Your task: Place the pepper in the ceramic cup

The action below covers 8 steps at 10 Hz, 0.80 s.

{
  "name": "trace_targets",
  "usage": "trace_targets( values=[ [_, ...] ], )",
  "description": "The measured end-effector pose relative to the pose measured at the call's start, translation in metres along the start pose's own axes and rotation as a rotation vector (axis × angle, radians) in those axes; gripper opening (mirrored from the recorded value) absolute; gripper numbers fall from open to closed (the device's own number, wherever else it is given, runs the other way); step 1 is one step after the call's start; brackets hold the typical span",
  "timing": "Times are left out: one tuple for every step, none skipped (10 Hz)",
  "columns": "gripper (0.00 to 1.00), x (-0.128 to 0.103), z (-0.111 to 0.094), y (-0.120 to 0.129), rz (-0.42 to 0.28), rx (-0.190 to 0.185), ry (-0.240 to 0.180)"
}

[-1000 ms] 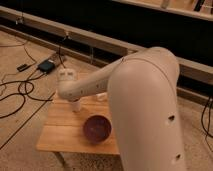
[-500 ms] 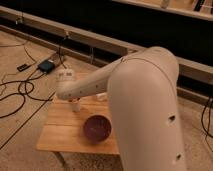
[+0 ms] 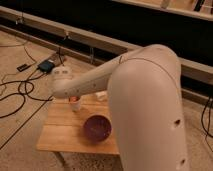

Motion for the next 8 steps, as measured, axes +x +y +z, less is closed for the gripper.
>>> trace_targets(
  values=[
    [0.80, -0.001, -0.008, -0.003, 0.002, 0.011, 0.003],
    [0.80, -0.001, -0.021, -0.008, 0.011, 0.030, 0.019],
    [0.80, 0.002, -0.033, -0.013, 0.023, 0.045, 0.043],
    [0.80, 0.004, -0.044, -0.018, 0.037, 0.058, 0.072],
    [0.80, 0.007, -0.056, -0.023, 0.051, 0.070, 0.101],
    [0.80, 0.009, -0.061, -0.025, 0.057, 0.075, 0.115],
    [0.80, 0.009, -0.063, -0.026, 0.060, 0.076, 0.120],
    [0.80, 0.009, -0.063, -0.025, 0.059, 0.076, 0.119]
  ],
)
